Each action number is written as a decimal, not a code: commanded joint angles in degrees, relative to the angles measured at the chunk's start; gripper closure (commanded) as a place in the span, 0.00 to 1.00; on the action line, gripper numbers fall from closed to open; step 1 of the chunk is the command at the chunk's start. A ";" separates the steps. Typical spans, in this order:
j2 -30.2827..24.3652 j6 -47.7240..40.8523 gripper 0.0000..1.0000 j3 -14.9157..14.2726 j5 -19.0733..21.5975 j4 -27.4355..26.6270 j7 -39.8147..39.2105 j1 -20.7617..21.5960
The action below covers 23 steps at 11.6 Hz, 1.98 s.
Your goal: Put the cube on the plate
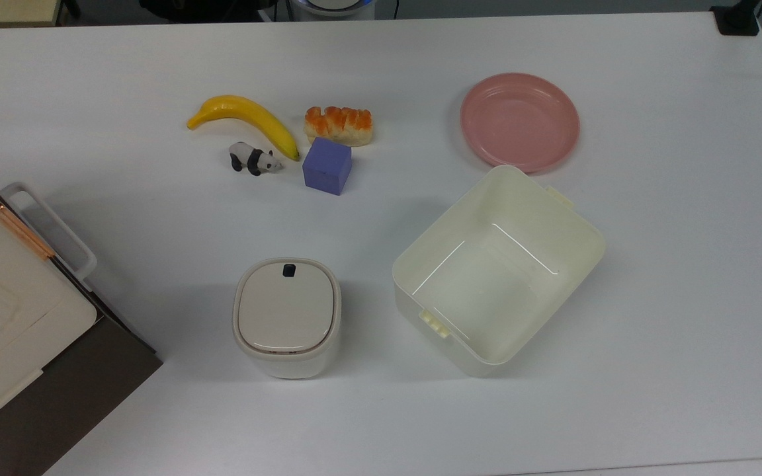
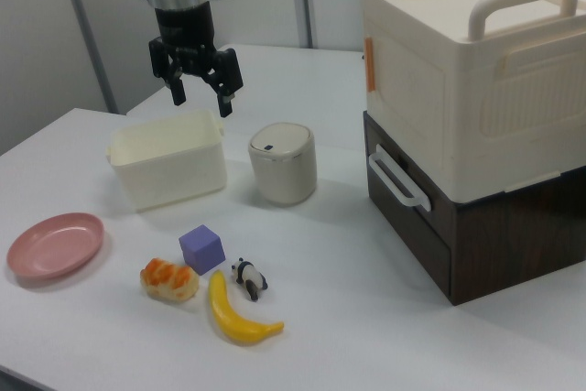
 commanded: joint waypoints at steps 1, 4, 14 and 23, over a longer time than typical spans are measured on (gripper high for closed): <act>-0.87 1.00 0.00 -0.18 -1.64 -1.31 -3.45 -0.09; -0.78 1.08 0.00 0.08 -1.64 -1.57 0.64 0.17; -1.05 1.26 0.00 0.08 -1.46 -1.74 2.34 0.17; -0.96 1.35 0.00 0.16 -1.64 -2.09 3.65 0.52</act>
